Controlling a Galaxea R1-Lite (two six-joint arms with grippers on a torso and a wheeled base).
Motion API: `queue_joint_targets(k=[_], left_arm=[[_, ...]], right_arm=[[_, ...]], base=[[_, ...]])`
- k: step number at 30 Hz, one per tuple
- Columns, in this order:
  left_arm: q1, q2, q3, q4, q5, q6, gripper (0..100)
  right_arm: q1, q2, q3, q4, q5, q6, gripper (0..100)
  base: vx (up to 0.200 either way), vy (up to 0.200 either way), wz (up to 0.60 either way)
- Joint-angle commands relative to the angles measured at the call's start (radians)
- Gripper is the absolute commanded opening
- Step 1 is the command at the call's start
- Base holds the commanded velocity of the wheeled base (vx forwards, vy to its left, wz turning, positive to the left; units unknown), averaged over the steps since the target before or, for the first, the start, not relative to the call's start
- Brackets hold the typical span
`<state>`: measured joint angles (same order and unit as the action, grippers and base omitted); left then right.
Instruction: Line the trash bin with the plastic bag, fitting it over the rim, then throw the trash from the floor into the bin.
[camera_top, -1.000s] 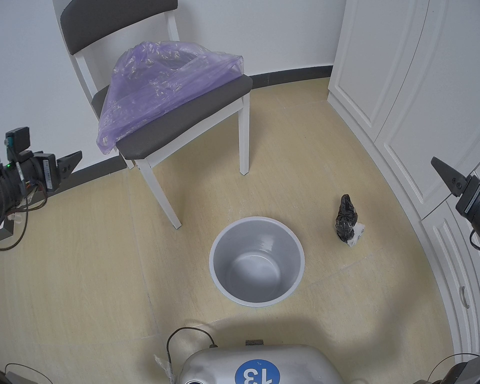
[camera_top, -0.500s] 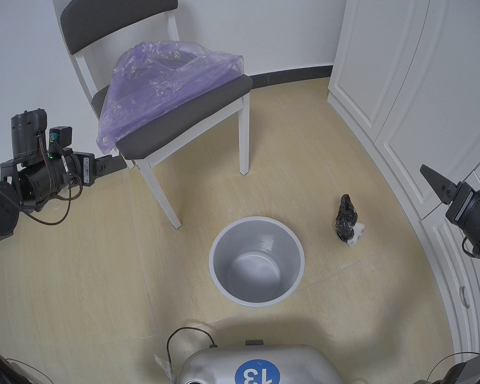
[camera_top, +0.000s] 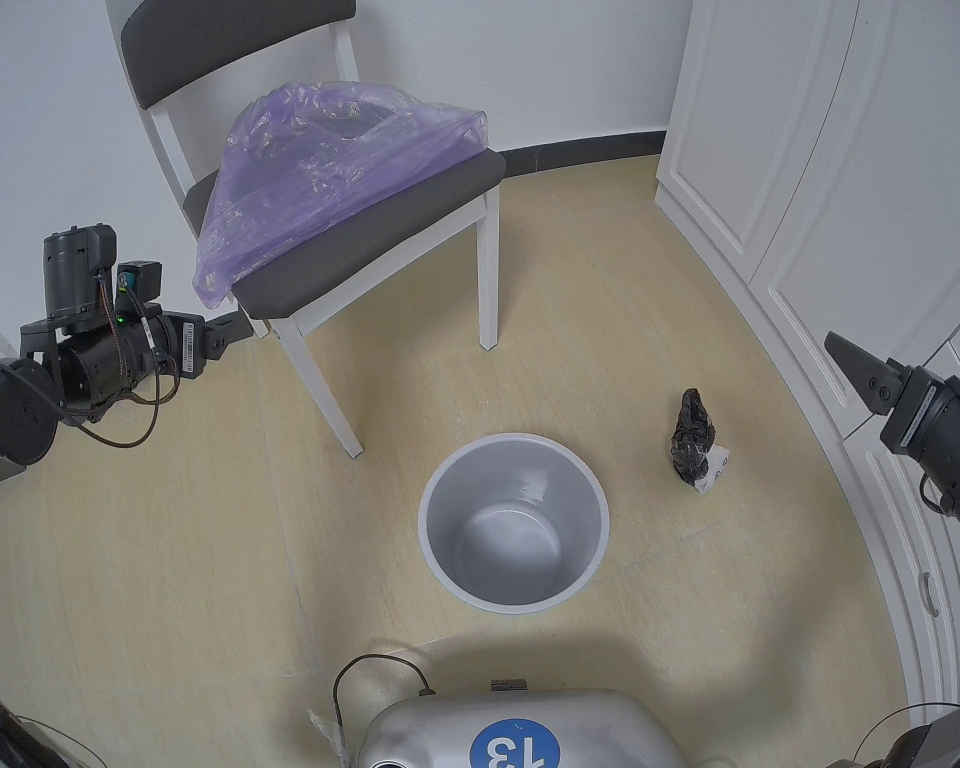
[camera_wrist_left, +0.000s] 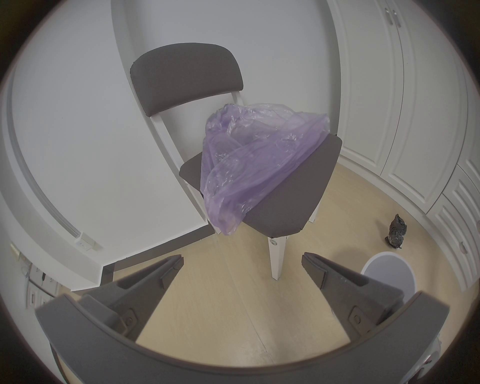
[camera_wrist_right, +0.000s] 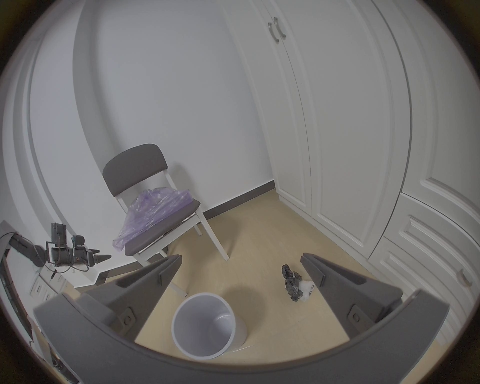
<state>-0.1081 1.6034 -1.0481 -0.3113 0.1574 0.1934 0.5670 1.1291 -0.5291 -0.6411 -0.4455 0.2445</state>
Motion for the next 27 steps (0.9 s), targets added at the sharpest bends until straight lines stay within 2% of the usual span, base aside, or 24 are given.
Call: queue_joint_targets(k=[1, 8, 19, 27], left_arm=[[0.002, 0.026, -0.012, -0.002, -0.001, 0.009, 100], [-0.008, 0.095, -0.095, 0.004, 0.002, 0.026, 100], [0.001, 0.167, -0.170, -0.003, 0.067, 0.047, 100], [0.103, 0.170, -0.247, 0.000, 0.051, 0.043, 100]], right_arm=[[0.005, -0.003, 0.009, -0.002, 0.001, -0.005, 100], [0.005, 0.001, 0.012, -0.002, 0.013, -0.005, 100], [0.004, 0.000, 0.011, -0.005, 0.013, -0.005, 100], [0.004, 0.006, 0.006, -0.011, 0.014, -0.005, 100]], base=[[0.000, 0.000, 0.00], [0.000, 0.000, 0.00], [0.000, 0.000, 0.00], [0.000, 0.000, 0.00]])
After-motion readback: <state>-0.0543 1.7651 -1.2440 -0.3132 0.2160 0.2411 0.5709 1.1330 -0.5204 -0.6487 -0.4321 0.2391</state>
